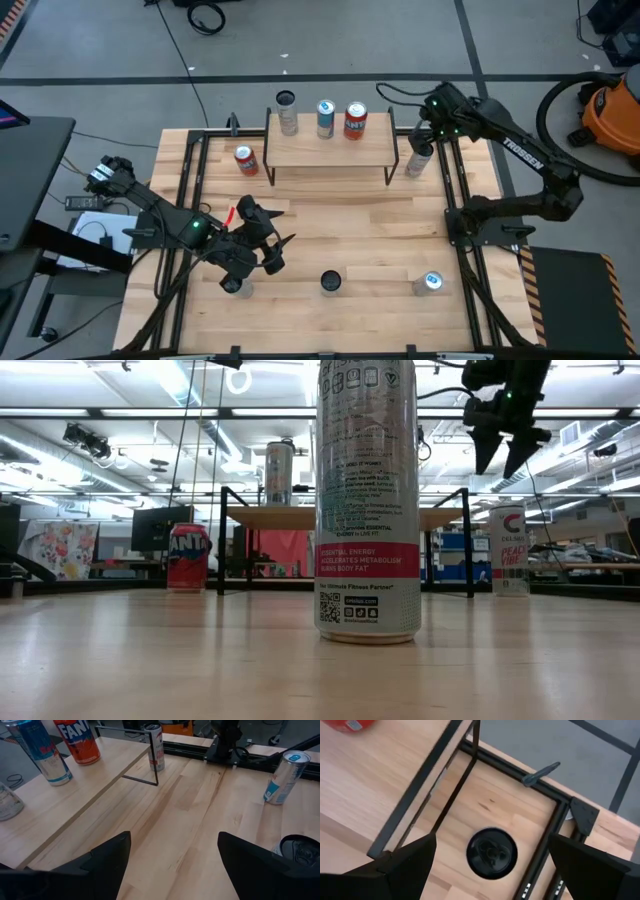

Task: Place canned beverage on shelf
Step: Put the top white pink soda can on the shelf

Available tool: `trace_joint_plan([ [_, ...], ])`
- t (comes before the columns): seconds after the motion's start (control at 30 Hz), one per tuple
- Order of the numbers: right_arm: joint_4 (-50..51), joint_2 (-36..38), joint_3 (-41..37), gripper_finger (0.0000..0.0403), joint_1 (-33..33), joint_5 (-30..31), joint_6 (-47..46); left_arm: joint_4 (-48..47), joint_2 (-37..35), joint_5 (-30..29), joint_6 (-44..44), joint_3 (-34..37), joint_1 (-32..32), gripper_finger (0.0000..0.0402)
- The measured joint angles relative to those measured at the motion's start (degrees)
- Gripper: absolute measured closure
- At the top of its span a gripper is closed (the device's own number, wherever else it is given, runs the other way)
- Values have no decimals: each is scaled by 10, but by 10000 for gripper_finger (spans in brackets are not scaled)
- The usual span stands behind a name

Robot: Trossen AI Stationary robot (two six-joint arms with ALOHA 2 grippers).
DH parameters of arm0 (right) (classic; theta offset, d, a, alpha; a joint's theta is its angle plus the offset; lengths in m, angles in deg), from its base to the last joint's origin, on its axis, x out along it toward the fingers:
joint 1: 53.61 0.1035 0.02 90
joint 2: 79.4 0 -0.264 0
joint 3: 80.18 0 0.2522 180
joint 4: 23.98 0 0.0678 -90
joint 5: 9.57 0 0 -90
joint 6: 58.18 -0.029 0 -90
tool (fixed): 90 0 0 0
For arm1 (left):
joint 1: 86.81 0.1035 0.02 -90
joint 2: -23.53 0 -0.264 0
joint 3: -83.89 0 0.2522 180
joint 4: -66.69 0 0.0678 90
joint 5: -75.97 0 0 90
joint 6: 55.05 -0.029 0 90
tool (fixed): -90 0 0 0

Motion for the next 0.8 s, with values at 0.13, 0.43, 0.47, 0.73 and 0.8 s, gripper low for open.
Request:
trace_joint_plan([
  [0.13,-17,13,-37,9,5,-2,-6,0,0,0,-5,0,0,91],
  [0.43,-83,46,-121,9,5,13,-7,0,0,0,-5,0,0,91],
  [0.47,-93,50,-131,9,5,13,-8,0,0,0,-5,0,0,91],
  [0.73,-166,73,-191,9,5,18,-23,0,0,0,-3,0,0,91],
  [0.8,-176,72,-202,9,5,20,-23,0,0,0,-3,0,0,91],
])
